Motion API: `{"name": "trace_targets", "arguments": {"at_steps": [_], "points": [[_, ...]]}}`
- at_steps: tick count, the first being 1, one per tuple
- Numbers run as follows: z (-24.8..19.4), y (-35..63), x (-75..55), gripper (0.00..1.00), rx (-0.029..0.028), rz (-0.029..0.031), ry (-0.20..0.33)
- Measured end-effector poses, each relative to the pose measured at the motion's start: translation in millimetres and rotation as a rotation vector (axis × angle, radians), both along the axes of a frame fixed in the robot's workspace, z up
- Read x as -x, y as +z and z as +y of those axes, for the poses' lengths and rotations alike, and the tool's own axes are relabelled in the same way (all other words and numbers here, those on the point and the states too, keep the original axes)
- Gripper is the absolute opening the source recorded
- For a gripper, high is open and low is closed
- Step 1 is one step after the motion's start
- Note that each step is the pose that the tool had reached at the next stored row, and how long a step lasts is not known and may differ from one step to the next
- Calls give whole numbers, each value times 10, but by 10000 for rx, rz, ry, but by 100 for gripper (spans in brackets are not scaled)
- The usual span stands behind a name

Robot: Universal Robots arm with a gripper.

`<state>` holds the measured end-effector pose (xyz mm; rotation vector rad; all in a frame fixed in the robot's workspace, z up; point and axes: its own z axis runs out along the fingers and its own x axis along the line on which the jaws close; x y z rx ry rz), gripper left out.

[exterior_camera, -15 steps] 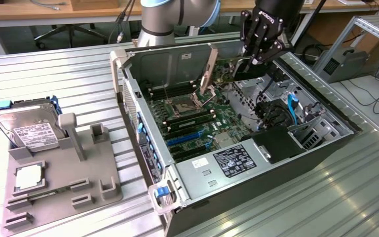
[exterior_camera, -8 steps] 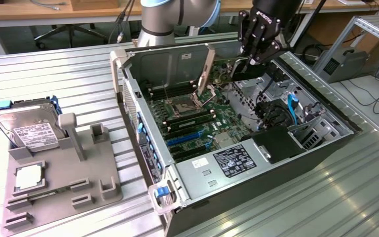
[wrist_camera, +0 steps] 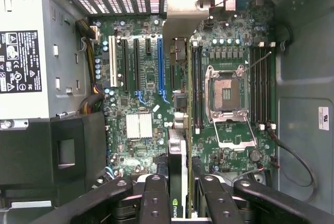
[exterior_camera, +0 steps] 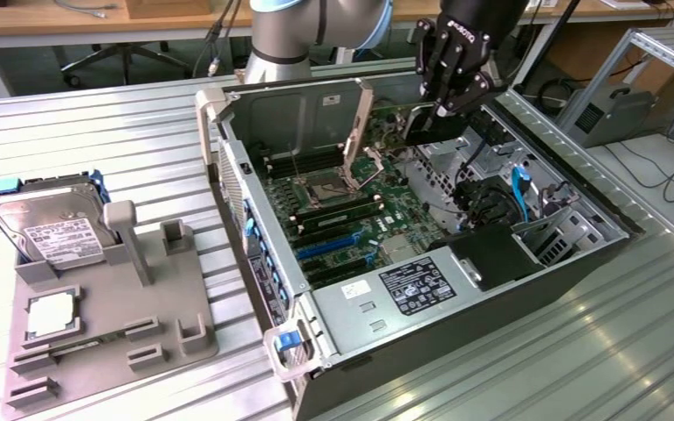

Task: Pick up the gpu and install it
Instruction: 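Insert the gpu into the slot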

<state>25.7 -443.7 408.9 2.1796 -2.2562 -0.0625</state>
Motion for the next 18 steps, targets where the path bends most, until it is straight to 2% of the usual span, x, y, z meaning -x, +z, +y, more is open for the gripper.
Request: {"name": "trace_targets", "arguments": {"at_steps": [14, 18], "points": [[0, 0, 71, 27, -1, -2, 0], [0, -33, 91, 27, -1, -7, 0]]}}
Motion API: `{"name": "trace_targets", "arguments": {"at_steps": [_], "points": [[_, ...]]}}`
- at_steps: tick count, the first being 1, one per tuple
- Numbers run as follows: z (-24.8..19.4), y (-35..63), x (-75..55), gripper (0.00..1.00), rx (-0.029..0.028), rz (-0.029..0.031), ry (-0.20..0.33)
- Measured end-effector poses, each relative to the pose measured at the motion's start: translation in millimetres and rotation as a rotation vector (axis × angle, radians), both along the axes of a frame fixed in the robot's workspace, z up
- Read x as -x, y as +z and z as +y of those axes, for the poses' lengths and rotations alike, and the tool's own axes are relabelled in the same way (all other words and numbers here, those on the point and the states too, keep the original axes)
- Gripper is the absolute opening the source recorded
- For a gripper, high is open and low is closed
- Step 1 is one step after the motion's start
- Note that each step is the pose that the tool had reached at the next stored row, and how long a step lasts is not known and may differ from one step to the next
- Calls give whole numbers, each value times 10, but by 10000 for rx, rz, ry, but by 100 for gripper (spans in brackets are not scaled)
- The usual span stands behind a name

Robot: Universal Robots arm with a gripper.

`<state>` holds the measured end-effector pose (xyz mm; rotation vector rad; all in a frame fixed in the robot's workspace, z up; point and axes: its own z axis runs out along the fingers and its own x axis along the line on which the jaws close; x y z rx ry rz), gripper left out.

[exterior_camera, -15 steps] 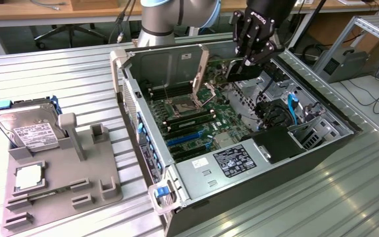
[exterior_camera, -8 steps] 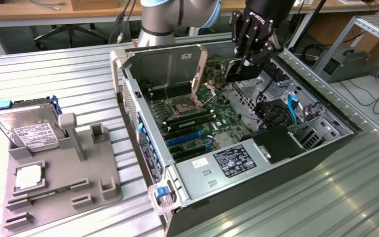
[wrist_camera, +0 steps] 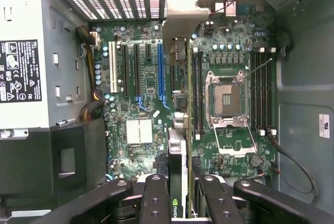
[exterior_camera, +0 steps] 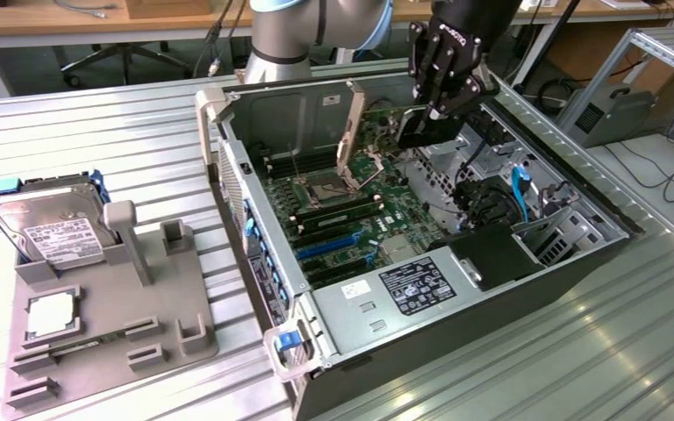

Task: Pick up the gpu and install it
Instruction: 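Insert the gpu into the slot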

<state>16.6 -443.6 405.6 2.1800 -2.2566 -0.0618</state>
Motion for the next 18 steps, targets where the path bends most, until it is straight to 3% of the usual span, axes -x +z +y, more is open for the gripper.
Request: {"name": "trace_targets", "arguments": {"at_steps": [5, 18], "points": [[0, -55, 15, 27, 1, -4, 1], [0, -86, 66, 27, 0, -13, 1]]}}
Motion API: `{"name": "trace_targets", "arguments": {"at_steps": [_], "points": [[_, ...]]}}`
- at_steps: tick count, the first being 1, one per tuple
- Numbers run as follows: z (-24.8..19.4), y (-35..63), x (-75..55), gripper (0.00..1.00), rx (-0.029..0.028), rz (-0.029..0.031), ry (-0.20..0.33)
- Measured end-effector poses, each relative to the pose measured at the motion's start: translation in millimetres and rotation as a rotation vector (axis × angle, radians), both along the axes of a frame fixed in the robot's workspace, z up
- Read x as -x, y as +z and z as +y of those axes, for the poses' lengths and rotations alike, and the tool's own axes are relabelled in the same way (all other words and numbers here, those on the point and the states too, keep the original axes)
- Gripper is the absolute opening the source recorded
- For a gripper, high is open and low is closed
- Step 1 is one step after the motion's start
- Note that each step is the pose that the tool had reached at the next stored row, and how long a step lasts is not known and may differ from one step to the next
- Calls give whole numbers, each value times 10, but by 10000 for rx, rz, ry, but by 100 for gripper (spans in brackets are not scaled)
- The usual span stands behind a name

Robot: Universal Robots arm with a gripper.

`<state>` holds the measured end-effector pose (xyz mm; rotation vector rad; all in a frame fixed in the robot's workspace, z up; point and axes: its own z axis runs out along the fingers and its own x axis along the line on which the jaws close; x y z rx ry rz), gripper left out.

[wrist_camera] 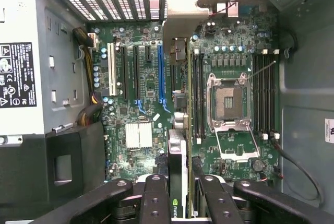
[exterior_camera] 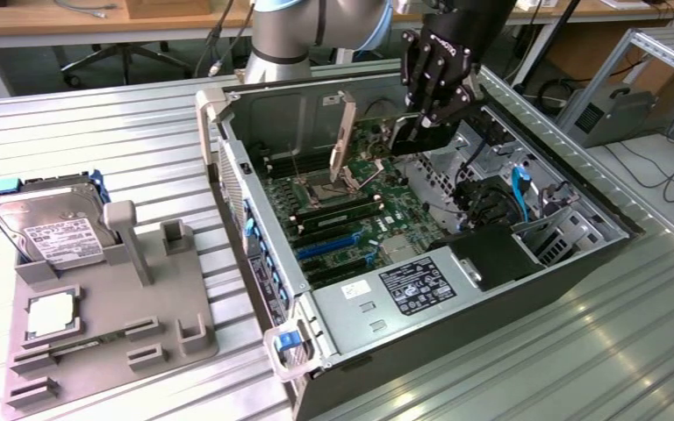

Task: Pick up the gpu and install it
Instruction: 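Insert the gpu into the slot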

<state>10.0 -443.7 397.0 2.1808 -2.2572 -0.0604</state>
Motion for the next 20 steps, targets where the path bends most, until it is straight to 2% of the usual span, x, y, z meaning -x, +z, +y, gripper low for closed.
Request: {"name": "trace_targets", "arguments": {"at_steps": [4, 6, 8, 9, 16, 20], "points": [[0, -56, 155, 27, 0, -22, 0], [0, -188, 212, 27, 0, -45, 8], [0, -246, 225, 27, 1, -50, 18], [0, -337, 239, 27, 1, -55, 50], [0, -483, 267, 27, 1, -76, 103], [0, -521, 274, 27, 0, -84, 121]]}}
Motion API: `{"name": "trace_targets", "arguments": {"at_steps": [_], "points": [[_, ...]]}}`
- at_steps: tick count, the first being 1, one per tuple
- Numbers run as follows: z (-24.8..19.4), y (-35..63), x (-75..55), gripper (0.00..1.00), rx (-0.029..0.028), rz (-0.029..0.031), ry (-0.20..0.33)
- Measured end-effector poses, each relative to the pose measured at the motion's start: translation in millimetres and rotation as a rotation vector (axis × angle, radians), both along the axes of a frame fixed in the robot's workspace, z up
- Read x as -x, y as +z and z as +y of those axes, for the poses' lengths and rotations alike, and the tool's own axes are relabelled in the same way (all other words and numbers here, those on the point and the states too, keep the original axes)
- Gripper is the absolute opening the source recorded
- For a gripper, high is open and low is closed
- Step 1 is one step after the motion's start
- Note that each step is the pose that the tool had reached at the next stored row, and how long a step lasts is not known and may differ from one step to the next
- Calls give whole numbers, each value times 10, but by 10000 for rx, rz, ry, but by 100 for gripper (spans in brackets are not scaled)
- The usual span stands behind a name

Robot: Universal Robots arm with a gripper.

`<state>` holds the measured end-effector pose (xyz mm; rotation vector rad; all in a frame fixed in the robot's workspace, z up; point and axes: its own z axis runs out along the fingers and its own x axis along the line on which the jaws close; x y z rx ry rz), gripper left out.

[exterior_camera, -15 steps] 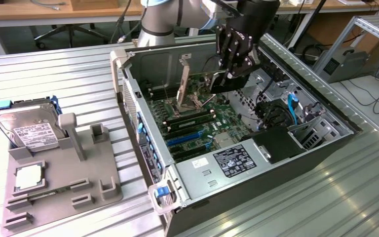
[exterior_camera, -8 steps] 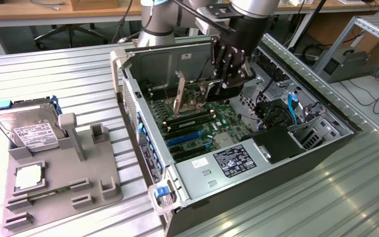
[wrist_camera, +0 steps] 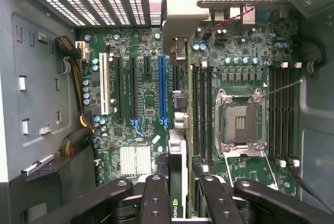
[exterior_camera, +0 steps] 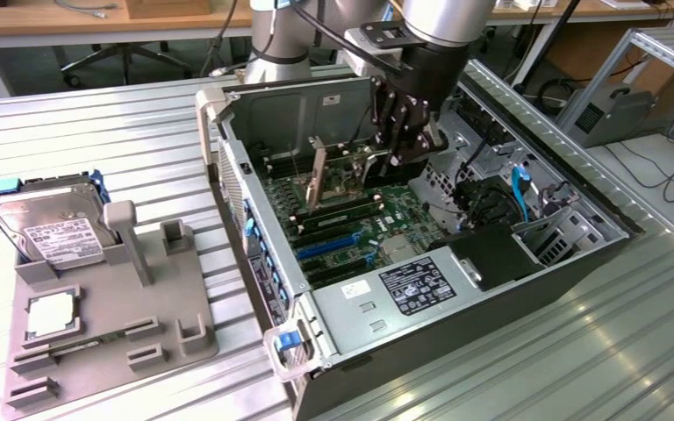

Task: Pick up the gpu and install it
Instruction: 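Insert the gpu into the slot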

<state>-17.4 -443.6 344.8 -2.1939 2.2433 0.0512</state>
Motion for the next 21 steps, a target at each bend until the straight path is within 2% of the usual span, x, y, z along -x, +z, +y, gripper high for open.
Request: {"name": "trace_targets", "arguments": {"at_steps": [12, 18, 21], "points": [[0, -5, 63, 27, -1, -1, 0], [-90, -5, 67, 27, 0, -1, 10], [-102, -7, 71, 27, 1, 0, 12]]}}
